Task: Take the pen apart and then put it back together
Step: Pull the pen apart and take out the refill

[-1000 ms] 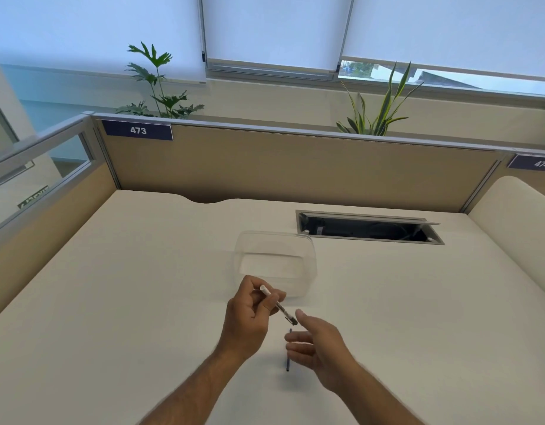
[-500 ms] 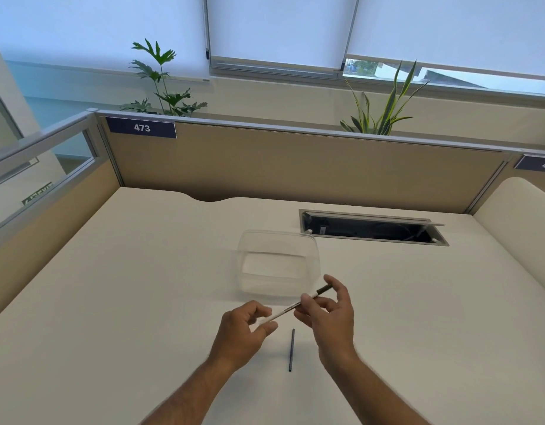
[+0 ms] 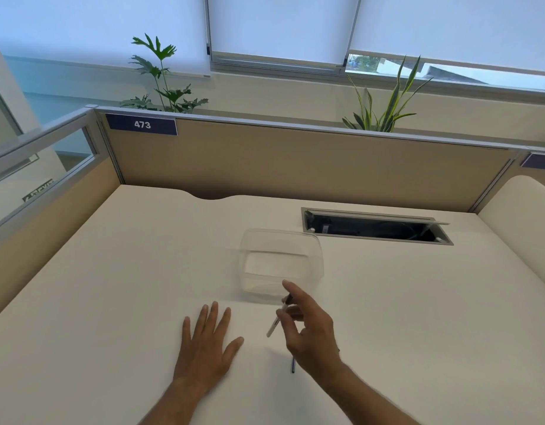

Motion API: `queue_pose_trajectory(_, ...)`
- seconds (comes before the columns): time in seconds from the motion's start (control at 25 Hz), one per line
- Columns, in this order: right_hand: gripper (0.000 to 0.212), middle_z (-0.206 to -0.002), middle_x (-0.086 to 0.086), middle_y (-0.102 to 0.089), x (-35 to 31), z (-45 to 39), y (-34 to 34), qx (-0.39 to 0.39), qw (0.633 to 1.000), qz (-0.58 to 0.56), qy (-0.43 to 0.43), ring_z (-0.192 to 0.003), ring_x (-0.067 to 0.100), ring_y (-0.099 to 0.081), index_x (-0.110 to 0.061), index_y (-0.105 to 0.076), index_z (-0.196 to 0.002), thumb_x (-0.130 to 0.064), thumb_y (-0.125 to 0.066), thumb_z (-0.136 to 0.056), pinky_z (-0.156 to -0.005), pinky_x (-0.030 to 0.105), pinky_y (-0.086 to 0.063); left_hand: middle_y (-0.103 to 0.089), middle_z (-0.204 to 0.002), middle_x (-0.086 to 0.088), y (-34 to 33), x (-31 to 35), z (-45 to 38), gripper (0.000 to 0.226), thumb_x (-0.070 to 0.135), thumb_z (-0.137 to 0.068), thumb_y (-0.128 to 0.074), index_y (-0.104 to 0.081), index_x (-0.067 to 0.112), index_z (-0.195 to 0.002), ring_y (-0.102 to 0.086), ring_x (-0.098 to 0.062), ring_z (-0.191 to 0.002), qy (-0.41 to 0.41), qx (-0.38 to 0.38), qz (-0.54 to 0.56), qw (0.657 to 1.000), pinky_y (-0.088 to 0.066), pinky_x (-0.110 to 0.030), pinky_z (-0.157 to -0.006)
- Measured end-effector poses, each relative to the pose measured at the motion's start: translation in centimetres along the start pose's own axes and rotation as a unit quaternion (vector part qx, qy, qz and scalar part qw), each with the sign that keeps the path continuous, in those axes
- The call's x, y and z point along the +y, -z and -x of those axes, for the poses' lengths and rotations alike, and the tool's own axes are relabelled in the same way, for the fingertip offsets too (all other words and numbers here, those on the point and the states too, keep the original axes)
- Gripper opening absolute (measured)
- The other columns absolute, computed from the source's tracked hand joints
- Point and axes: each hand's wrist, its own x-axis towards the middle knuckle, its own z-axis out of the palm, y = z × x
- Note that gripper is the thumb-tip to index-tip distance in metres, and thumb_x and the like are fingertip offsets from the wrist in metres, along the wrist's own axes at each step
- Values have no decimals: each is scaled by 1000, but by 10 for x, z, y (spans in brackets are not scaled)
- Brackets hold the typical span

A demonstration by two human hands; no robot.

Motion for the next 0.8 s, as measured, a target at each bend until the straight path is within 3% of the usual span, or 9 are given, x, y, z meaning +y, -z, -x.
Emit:
queue_pose_trajectory(0.08,62,-95,-8,-66,2,2,-4,-13,999,18,31,-78,1,-67,-32,-52,-135,-1,-72,-84,-72,26,-61,-7,-161,-6,-3,-1,0,93,76,-76,13,-15,27,-151,-2,-24,-148,3,3,-7,1000,7,-53,-115)
queue_pose_trajectory(0.2,66,-94,-4,-68,3,5,-7,-22,996,41,75,-77,3,-66,-34,-49,-137,-1,-72,-84,-67,32,-60,-1,-161,-6,-5,-1,-2,81,72,-82,-4,-7,29,-151,4,-23,-148,22,-5,-19,1000,11,-52,-115)
queue_pose_trajectory(0.48,62,-95,-4,-67,5,10,-16,-28,988,45,148,-79,8,-65,-25,-47,-143,-4,-68,-88,-71,20,-56,0,-161,-3,-8,-3,-1,76,68,-85,-11,-5,30,-151,7,-21,-147,27,-7,-27,999,14,-52,-114)
queue_pose_trajectory(0.6,63,-86,-2,-68,9,21,-19,-86,984,81,132,-72,12,-63,-29,-47,-140,-2,-66,-87,-63,28,-56,-5,-161,-4,-7,-3,-1,76,68,-85,-13,-10,29,-150,3,-23,-147,24,-6,-26,999,14,-51,-113)
queue_pose_trajectory(0.8,64,-82,-4,-68,6,11,-16,-72,990,64,107,-70,10,-65,-28,-51,-136,2,-70,-83,-64,29,-58,-3,-162,-5,-7,-3,-2,77,69,-85,-11,-6,30,-151,4,-23,-148,25,-9,-40,999,16,-50,-112)
